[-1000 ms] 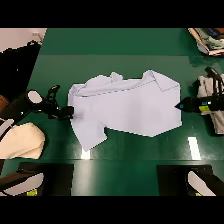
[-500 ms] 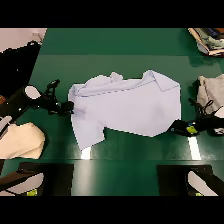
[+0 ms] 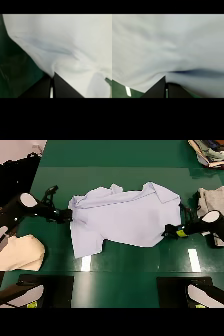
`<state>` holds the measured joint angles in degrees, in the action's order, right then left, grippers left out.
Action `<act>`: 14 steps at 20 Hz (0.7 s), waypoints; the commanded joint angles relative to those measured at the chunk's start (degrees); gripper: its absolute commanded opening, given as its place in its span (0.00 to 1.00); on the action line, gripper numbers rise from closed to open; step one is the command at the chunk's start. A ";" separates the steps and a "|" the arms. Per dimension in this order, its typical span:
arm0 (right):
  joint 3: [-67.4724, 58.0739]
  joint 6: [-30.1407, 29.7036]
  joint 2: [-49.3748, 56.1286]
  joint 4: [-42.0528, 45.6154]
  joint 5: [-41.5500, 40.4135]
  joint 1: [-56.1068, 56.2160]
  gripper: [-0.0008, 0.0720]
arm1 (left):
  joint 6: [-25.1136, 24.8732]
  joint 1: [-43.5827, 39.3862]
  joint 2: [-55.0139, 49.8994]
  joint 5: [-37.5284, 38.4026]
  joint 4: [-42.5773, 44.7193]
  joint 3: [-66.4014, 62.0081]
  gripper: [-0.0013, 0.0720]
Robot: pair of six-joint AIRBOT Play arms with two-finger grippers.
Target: Fold the shirts.
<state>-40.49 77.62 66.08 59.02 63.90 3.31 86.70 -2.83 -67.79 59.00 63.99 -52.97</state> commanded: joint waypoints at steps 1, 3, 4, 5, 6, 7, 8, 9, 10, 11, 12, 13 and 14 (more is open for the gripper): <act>-7.74 -1.66 -4.90 -0.07 -0.76 0.87 0.03 | -0.11 0.02 6.75 0.68 0.90 -6.03 0.05; -15.30 -1.66 -10.25 1.22 -0.83 -0.44 0.03 | -0.13 0.02 12.96 1.86 1.70 -13.51 0.05; -19.89 -1.68 -12.83 1.18 -1.11 -1.73 0.03 | -0.13 0.02 15.78 2.19 2.05 -17.53 0.05; -24.68 -1.88 -15.23 1.16 -1.27 -3.21 0.03 | -0.13 0.00 18.58 1.64 2.03 -21.92 0.05; -29.09 -2.51 -17.29 1.16 -1.46 -4.63 0.03 | -0.15 0.00 20.65 1.11 2.03 -26.16 0.05; -33.88 -3.10 -19.12 1.16 -1.53 -6.10 0.03 | -0.15 0.00 22.32 1.03 2.03 -31.01 0.05; -38.21 -3.87 -20.59 1.14 -1.55 -7.43 0.03 | -0.13 0.00 23.45 1.11 2.01 -35.65 0.05; -42.14 -4.52 -21.92 1.14 -1.53 -8.63 0.03 | -0.11 0.00 23.82 1.53 1.84 -40.68 0.05; -46.01 -4.87 -23.10 1.14 -1.51 -9.92 0.03 | -0.09 0.00 23.82 2.86 1.70 -45.90 0.05; -49.35 -4.87 -24.04 1.14 -1.31 -11.13 0.03 | -0.02 0.00 23.80 4.07 1.51 -51.10 0.05; -51.78 -4.87 -24.92 1.16 -0.96 -12.24 0.03 | 0.57 0.00 23.80 4.31 0.98 -55.12 0.05; -54.05 -4.87 -25.70 1.14 -0.37 -13.46 0.03 | 0.98 0.00 23.80 4.22 -0.02 -59.06 0.05; -56.17 -4.87 -25.83 1.11 0.70 -14.53 0.03 | 0.96 0.00 23.80 3.91 -0.48 -62.29 0.05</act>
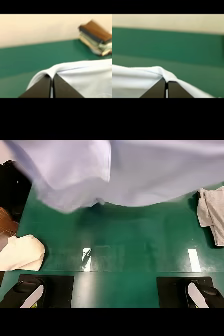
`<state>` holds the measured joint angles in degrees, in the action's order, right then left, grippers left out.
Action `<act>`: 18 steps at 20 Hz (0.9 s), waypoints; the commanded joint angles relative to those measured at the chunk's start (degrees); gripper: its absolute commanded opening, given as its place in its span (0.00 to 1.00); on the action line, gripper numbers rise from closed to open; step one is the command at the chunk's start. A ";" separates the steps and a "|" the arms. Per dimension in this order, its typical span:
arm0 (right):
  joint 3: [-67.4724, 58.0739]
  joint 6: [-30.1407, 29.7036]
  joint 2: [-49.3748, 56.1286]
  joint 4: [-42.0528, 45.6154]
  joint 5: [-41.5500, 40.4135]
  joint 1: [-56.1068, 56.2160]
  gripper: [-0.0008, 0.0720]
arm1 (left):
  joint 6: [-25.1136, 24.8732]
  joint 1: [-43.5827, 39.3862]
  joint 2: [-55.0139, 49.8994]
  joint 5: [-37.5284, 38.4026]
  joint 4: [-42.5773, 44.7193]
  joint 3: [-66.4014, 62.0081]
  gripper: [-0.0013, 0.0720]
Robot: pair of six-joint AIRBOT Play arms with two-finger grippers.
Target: Fold the shirts.
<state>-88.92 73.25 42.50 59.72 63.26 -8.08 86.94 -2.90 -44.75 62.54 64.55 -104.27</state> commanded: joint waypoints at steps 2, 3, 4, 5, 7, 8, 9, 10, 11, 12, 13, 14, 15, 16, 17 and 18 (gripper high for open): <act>-12.55 -0.48 -1.44 0.42 5.46 -5.31 0.03 | 0.74 0.07 0.76 -0.46 -2.67 -16.55 0.05; -15.10 -0.46 -0.42 0.39 7.93 -6.19 0.03 | 0.72 0.07 0.76 -0.61 -3.76 -18.05 0.05; -17.38 -0.44 0.87 0.39 10.05 -6.43 0.03 | 0.70 0.07 0.76 -0.63 -4.90 -18.51 0.05; -19.80 -0.24 2.64 0.37 12.33 -6.40 0.03 | 0.70 0.09 0.59 -0.09 -5.44 -18.36 0.05; -23.82 1.11 7.15 0.26 16.85 -6.03 0.03 | 0.70 0.07 -0.09 0.98 -4.79 -15.54 0.05; -25.16 2.03 9.75 0.26 19.08 -5.25 0.03 | 0.68 0.07 -0.79 0.92 -4.31 -12.63 0.05; -25.83 2.73 12.61 0.26 21.24 -3.93 0.03 | 0.68 0.07 -1.66 1.16 -3.45 -9.25 0.05; -25.70 3.28 15.39 0.28 22.77 -2.23 0.03 | 0.66 0.07 -3.08 1.73 -3.10 -5.77 0.05; -24.68 3.48 18.32 0.31 23.74 -0.04 0.03 | 0.55 0.07 -4.92 2.36 -3.04 -2.69 0.05; -23.12 3.48 20.98 0.33 24.39 1.88 0.03 | 0.50 0.07 -7.56 3.34 -3.10 0.37 0.05; -20.90 3.78 23.80 0.39 24.72 3.85 0.03 | 0.44 0.07 -10.40 4.55 -3.08 2.89 0.05; -18.43 3.87 26.77 0.46 24.94 5.44 0.03 | 0.42 0.07 -13.77 5.95 -3.06 5.46 0.05; -16.13 4.11 29.59 0.46 25.07 6.60 0.03 | -0.66 0.07 -17.20 6.95 -3.04 7.54 0.05; -13.92 5.20 32.48 0.48 24.98 7.45 0.03 | -1.79 0.07 -20.94 7.85 -3.02 9.27 0.05; -11.67 5.40 35.67 0.46 24.57 7.93 0.03 | -1.92 0.07 -25.29 8.50 -2.60 10.69 0.05; -10.01 5.40 38.73 0.48 23.96 8.13 0.03 | -1.90 0.07 -29.81 8.85 -2.43 11.45 0.05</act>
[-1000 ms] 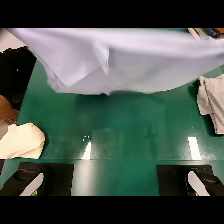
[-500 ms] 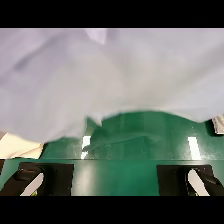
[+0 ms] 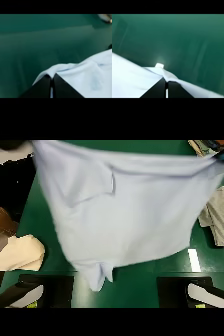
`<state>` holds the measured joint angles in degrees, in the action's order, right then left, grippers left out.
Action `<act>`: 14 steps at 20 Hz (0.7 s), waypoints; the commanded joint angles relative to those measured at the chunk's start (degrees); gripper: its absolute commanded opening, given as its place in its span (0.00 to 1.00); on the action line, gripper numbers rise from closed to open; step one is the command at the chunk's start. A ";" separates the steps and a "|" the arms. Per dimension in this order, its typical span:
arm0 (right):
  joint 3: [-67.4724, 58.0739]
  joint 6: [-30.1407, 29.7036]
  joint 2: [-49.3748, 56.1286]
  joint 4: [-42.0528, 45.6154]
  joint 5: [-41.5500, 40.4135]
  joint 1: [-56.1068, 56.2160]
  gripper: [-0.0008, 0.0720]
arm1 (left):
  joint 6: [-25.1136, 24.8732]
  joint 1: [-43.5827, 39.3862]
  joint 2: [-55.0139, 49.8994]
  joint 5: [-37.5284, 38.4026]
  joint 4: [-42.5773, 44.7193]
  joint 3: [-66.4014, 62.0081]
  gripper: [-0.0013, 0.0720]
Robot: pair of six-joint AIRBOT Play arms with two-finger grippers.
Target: Fold the shirts.
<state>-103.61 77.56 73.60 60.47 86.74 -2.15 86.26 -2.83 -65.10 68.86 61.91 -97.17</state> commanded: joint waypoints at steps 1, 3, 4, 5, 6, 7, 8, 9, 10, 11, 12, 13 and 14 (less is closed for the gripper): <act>5.90 1.09 11.13 -0.28 -0.61 2.21 0.03 | -1.22 0.00 -13.75 2.27 0.68 4.50 0.05; 6.19 1.03 17.84 -0.35 -3.54 1.62 0.03 | -1.22 0.02 -21.77 -1.88 1.31 4.50 0.05; 5.03 0.74 21.27 -0.35 -5.53 1.33 0.03 | -1.22 0.00 -24.96 -5.31 1.27 4.50 0.05; 3.17 0.24 24.17 -0.33 -6.93 1.31 0.03 | -1.25 0.02 -27.15 -8.72 0.68 4.48 0.05; 0.85 -1.03 26.80 -0.31 -8.20 1.27 0.03 | -1.25 0.00 -28.74 -12.20 0.63 4.50 0.05; -1.75 -2.14 29.14 -0.26 -9.35 1.27 0.03 | -1.25 0.00 -29.75 -15.19 0.61 4.50 0.05; -4.48 -2.47 31.17 -0.26 -9.90 1.27 0.03 | -1.25 0.00 -30.16 -17.07 0.63 4.48 0.05; -6.58 -2.49 32.48 -0.22 -9.88 1.27 0.03 | -1.25 0.02 -30.23 -18.05 0.70 4.48 0.05; -8.33 -2.67 33.27 0.59 -9.42 1.29 0.03 | -1.25 0.02 -30.12 -17.75 0.68 4.48 0.05; -9.51 -2.67 33.40 3.34 -8.22 1.29 0.03 | -1.25 0.02 -30.03 -15.91 0.68 4.39 0.05; -9.99 -2.69 33.03 6.91 -6.25 1.64 0.03 | -1.25 0.02 -30.03 -12.57 0.70 4.24 0.05; -9.66 -3.13 32.24 10.40 -3.85 1.79 0.03 | -1.27 0.00 -30.01 -8.04 1.20 4.26 0.05; -8.50 -3.39 31.19 13.57 -1.79 1.79 0.03 | -1.86 -0.13 -30.01 -4.20 2.56 4.39 0.05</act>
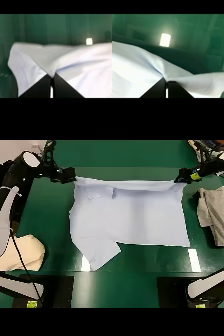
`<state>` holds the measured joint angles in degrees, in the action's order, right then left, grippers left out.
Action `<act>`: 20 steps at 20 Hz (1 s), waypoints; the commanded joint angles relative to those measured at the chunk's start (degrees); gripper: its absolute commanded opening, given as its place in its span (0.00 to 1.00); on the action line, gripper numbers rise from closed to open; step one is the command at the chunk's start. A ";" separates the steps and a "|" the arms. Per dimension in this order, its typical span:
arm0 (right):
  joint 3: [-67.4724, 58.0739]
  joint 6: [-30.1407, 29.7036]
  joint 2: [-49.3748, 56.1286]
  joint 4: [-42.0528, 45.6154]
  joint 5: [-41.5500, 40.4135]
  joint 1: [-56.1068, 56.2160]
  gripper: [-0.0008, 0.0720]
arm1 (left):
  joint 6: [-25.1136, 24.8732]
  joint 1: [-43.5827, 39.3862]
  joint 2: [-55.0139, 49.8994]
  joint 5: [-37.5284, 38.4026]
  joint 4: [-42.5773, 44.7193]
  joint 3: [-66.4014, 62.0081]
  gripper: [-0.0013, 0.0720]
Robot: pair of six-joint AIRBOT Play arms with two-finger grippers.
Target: Fold the shirts.
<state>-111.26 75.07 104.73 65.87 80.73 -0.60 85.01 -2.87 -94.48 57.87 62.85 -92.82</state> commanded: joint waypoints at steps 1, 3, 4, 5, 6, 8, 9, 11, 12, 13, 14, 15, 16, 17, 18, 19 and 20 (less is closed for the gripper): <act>1.22 -1.07 -1.16 9.33 4.79 0.22 0.03 | -1.99 -0.07 -0.63 9.25 1.97 0.39 0.05; 6.32 -1.07 -3.13 9.16 4.26 -1.01 0.03 | -2.54 -0.07 -0.63 11.08 2.12 2.05 0.05; 8.70 -1.05 -3.65 9.03 3.72 -1.36 0.03 | -2.51 -0.07 -0.66 10.91 2.10 3.15 0.05; 10.82 -1.05 -4.00 8.48 3.13 -1.53 0.03 | -2.51 -0.07 -0.66 10.36 2.01 4.22 0.05; 12.39 -1.05 -3.96 7.58 2.86 -1.53 0.03 | -2.51 -0.07 -0.70 9.70 1.84 5.16 0.05; 14.84 -1.05 -3.98 6.86 1.68 -1.09 0.03 | -2.51 -0.07 -0.76 8.70 1.40 6.71 0.05; 15.50 -1.05 -3.98 6.84 0.85 -0.52 0.03 | -2.49 -0.07 -0.76 8.81 1.38 7.19 0.05; 15.50 -1.05 -4.00 6.73 0.24 0.20 0.34 | -2.36 -0.07 -0.74 9.55 1.38 7.41 0.41; 14.99 -1.03 -3.98 6.73 0.55 0.17 0.46 | -1.92 -0.07 -0.70 10.23 1.40 7.39 0.76; 14.25 -1.01 -4.00 6.73 1.36 0.13 0.46 | -1.20 -0.04 -0.68 11.34 1.46 7.39 0.72; 13.11 -1.01 -4.00 6.73 3.19 0.13 0.46 | -1.29 -0.04 -0.61 13.09 1.53 7.39 0.68; 12.39 -1.01 -4.33 6.75 5.20 -0.33 0.46 | -1.44 -0.07 -0.31 15.06 2.19 7.41 0.68; 12.74 -1.01 -5.46 6.71 6.62 -1.05 0.46 | -1.42 -0.07 0.33 17.20 3.67 7.54 0.68; 14.21 -1.03 -7.21 6.71 6.91 -1.75 0.46 | -1.42 -0.07 1.95 18.25 4.92 8.66 0.68; 16.96 -1.03 -9.86 6.71 6.38 -2.43 0.46 | -1.42 -0.07 4.31 17.92 5.90 11.10 0.68; 20.11 -1.05 -12.63 6.69 5.75 -3.37 0.46 | -1.36 -0.07 7.41 17.03 6.47 14.82 0.68; 23.96 -1.05 -15.85 6.58 4.96 -4.26 0.46 | -0.87 -0.07 10.71 16.04 6.43 19.08 0.68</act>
<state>-93.12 74.02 94.45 72.62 85.73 -3.05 83.53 -2.94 -89.36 73.45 67.37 -80.20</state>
